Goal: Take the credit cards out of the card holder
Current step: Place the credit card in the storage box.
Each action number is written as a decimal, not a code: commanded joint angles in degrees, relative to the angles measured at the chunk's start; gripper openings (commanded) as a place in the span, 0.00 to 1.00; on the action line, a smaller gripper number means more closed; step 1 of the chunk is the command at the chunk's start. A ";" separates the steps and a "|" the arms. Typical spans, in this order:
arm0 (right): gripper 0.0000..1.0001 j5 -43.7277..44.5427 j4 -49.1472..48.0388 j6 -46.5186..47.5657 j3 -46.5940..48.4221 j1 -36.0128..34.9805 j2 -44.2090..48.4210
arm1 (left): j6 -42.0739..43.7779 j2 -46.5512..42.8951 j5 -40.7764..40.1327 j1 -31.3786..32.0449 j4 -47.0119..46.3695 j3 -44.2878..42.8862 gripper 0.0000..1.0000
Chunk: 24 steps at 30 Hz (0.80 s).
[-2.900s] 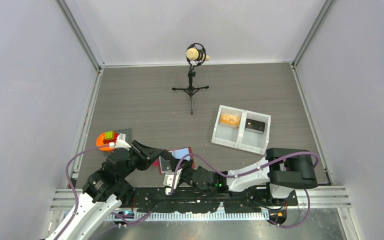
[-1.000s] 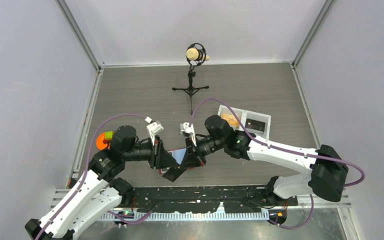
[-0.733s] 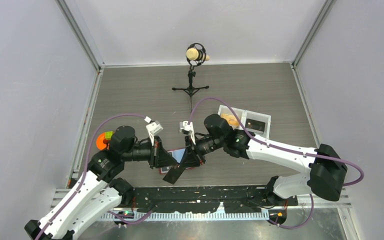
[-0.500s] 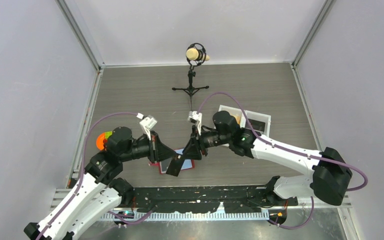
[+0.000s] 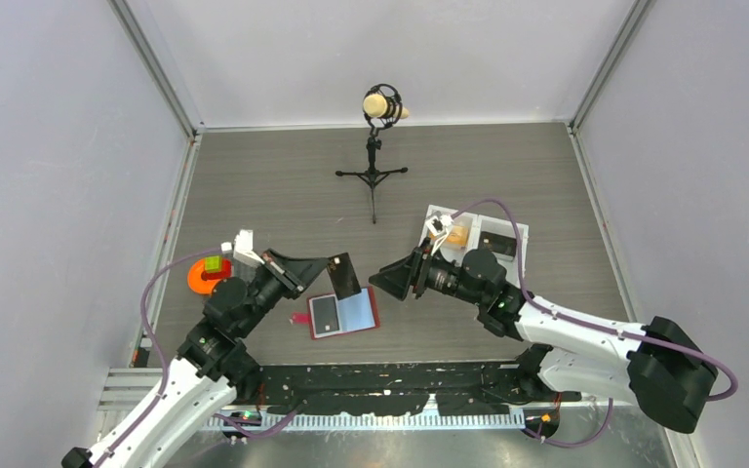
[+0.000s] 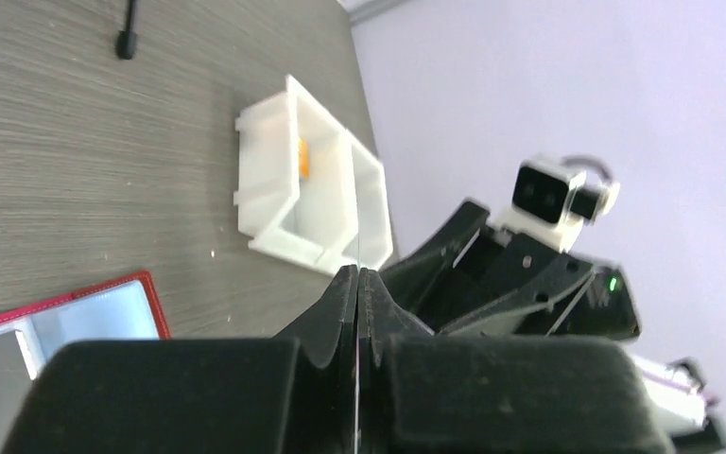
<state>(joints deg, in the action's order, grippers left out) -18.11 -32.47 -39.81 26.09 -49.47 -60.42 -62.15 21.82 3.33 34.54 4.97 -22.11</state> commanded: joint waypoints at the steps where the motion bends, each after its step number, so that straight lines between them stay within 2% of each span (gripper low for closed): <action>1: 0.63 10.61 -13.79 -9.84 -3.65 0.12 -0.88 | -15.35 -2.14 -13.37 0.08 -16.20 6.78 0.00; 6: 0.61 12.63 -21.61 -14.66 -4.19 0.09 -5.62 | -20.11 -1.52 -19.54 0.28 -17.27 8.80 0.00; 10: 0.59 13.94 -25.02 -17.65 -3.27 0.03 -10.08 | -23.44 0.12 -23.48 1.16 -22.91 11.73 0.00; 19: 0.50 14.54 -31.47 -20.62 1.19 -0.94 -19.25 | -25.92 4.26 -25.16 1.47 -27.43 12.87 0.00; 24: 0.49 14.38 -36.37 -22.23 3.13 -2.04 -24.42 | -27.09 5.26 -25.93 1.58 -27.49 13.25 0.00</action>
<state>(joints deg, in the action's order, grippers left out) -4.99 -60.51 -60.20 26.17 -50.52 -82.13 -87.81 26.61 -19.88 35.88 -18.17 -9.39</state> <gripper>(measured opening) 0.496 0.008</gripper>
